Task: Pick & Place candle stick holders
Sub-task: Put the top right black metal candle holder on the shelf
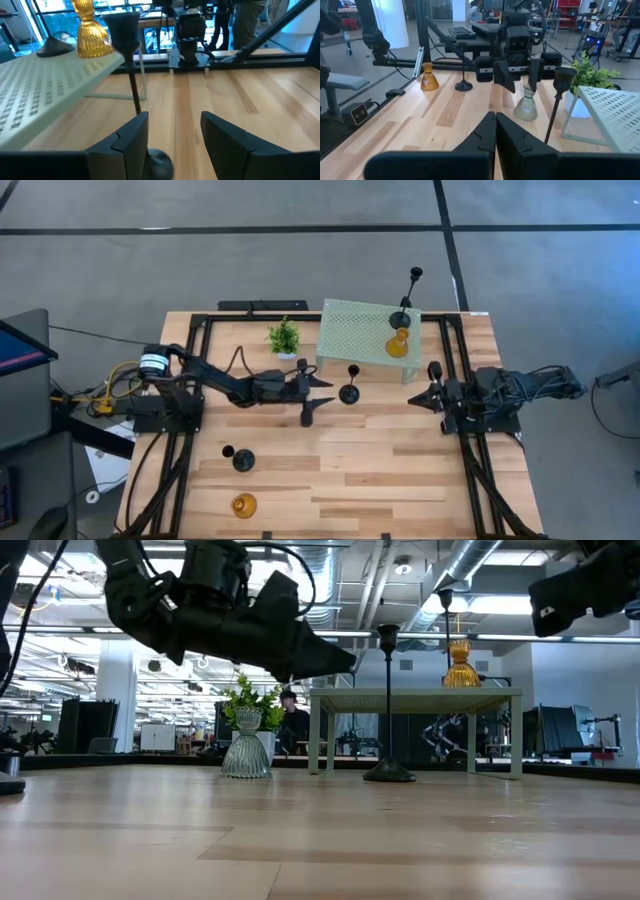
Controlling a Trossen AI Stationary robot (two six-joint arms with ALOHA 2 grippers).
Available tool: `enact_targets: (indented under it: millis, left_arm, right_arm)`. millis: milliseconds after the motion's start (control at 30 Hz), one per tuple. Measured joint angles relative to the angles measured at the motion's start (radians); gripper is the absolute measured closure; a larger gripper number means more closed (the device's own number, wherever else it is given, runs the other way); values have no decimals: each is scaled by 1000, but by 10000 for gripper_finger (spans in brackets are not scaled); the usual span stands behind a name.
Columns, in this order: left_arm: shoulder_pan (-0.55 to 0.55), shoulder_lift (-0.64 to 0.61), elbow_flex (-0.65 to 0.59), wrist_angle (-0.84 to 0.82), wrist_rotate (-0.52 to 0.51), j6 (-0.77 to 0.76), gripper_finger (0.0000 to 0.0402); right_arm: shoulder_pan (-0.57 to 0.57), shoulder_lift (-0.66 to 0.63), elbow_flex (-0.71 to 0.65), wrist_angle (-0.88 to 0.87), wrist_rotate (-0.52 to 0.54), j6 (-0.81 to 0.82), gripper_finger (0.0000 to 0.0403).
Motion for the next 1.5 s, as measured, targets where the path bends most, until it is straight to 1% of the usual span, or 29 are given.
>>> enact_targets:
  millis: [100, 233, 333, 533, 633, 733, 900, 1000, 1133, 1300, 1500]
  left_arm:
    - [0, 20, 21, -2, -4, 0, 220]
    - [0, 55, 47, -1, -14, -1, 220]
    - [0, 90, 72, -1, -45, -2, 220]
    - [0, 147, 121, 0, -131, -23, 220]
    - [9, 153, 135, -1, -138, -54, 220]
    - [21, 151, 140, 1, -138, -62, 220]
    - [36, 156, 156, 5, -139, -146, 220]
    - [35, 167, 168, -6, -136, -148, 220]
    - [35, 190, 197, -1, -100, -148, 220]
    - [35, 225, 239, 1, -98, -148, 220]
    - [35, 238, 257, 0, -98, -146, 220]
  right_arm:
    - [0, 0, 0, 23, 11, 0, 403]
    - [0, 0, 0, 32, 55, 0, 403]
    - [1, 0, 0, 32, 77, 0, 403]
    - [1, 0, 0, 36, 79, 0, 403]
    - [1, 0, 0, 40, 79, 0, 403]
    - [1, 0, 0, 40, 80, 0, 403]
    - [1, 0, 0, 41, 103, -1, 403]
    - [1, 0, 0, 42, 123, -1, 403]
    - [1, 0, 1, 43, 132, -2, 403]
    - [1, 0, 1, 45, 132, -1, 403]
    - [1, 0, 1, 48, 132, -1, 403]
